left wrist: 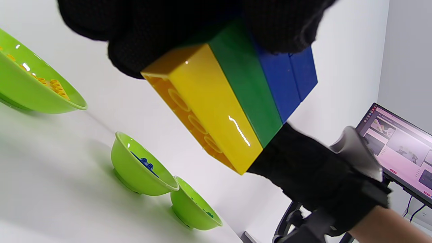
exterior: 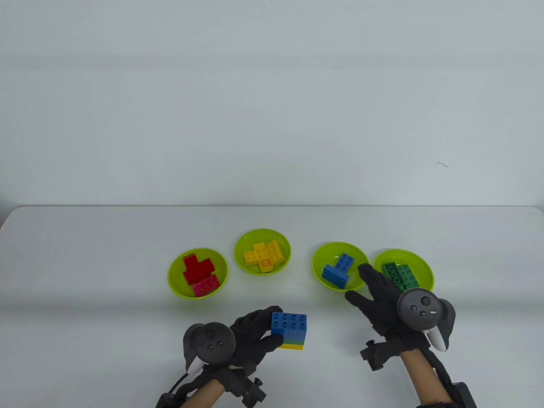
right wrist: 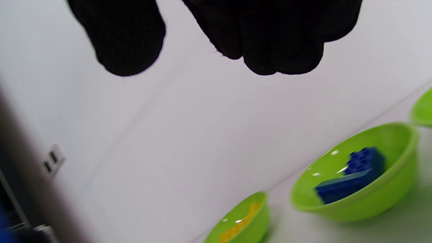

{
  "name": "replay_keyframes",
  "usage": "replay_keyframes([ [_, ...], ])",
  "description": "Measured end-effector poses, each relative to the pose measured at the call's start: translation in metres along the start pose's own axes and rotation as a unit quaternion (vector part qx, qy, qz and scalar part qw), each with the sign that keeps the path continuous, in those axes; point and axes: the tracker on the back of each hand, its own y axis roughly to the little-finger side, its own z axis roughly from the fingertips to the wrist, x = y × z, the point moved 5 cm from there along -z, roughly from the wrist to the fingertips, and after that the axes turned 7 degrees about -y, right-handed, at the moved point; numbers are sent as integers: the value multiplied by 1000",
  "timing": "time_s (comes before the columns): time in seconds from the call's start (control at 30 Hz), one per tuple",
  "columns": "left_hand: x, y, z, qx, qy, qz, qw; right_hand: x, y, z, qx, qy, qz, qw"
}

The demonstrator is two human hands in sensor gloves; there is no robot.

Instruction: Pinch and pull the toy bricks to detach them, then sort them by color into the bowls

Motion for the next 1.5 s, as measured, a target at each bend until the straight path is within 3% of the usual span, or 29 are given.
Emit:
replay_keyframes([
  [0.13, 1, 0, 0, -3, -1, 0, 1000, 33, -45, 10, -69, -52, -56, 995],
  [0.4, 0, -1, 0, -8, 3, 1, 1000, 68, -60, 21, -91, -97, -74, 988],
  [0.8, -6, -5, 1, -21, 19, -3, 1000, 69, -60, 28, -91, -43, -30, 994],
  [1.0, -5, -13, 2, -62, 13, -59, 996, 69, -60, 29, -92, -41, -35, 994],
  [1.17, -7, -7, 2, -23, 22, -5, 999, 67, -68, 31, -114, -23, 15, 993],
  [1.5, -7, -16, 2, -64, 8, -54, 996, 62, -63, 28, -90, -31, -24, 995],
])
